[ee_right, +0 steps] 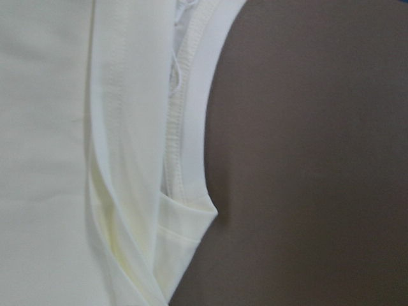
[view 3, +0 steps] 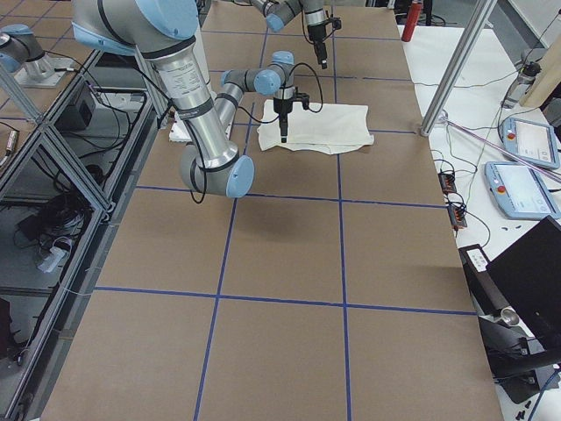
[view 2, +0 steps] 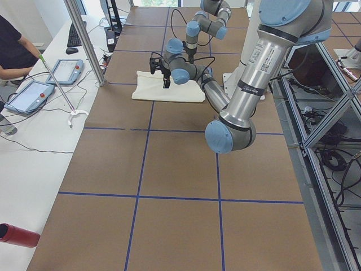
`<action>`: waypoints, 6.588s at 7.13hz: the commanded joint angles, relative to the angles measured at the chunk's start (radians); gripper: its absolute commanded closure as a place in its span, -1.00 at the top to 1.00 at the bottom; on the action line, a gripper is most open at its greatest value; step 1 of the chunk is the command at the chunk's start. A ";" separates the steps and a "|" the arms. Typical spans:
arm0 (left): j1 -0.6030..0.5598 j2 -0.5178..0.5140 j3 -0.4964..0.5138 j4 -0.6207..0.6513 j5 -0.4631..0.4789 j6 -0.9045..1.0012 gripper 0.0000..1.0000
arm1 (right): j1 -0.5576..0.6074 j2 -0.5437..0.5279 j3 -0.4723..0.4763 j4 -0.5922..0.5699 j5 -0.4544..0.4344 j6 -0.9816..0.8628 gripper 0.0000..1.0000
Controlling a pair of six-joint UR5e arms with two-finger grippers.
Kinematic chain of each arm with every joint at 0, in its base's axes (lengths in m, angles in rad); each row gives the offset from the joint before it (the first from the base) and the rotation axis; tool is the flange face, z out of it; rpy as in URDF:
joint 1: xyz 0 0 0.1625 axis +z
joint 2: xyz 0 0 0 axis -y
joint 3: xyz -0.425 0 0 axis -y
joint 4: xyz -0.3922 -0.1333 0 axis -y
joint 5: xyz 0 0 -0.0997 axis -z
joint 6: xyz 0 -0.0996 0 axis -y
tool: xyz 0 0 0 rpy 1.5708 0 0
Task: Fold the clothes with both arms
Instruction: 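Press and adjust the folded side edge with the right gripper, then slide the right gripper along the side edge away from the robot, then hold the right gripper over the shirt while the left gripper moves to its near corner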
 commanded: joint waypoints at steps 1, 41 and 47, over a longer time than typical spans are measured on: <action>0.000 0.004 0.004 -0.002 -0.001 0.004 1.00 | 0.002 0.034 -0.087 0.082 -0.003 -0.045 1.00; 0.417 0.053 -0.064 0.213 0.272 -0.574 0.86 | 0.254 -0.005 0.055 0.205 0.295 -0.034 1.00; 0.472 0.055 -0.027 0.219 0.283 -0.573 0.70 | 0.254 -0.018 0.050 0.205 0.293 -0.048 1.00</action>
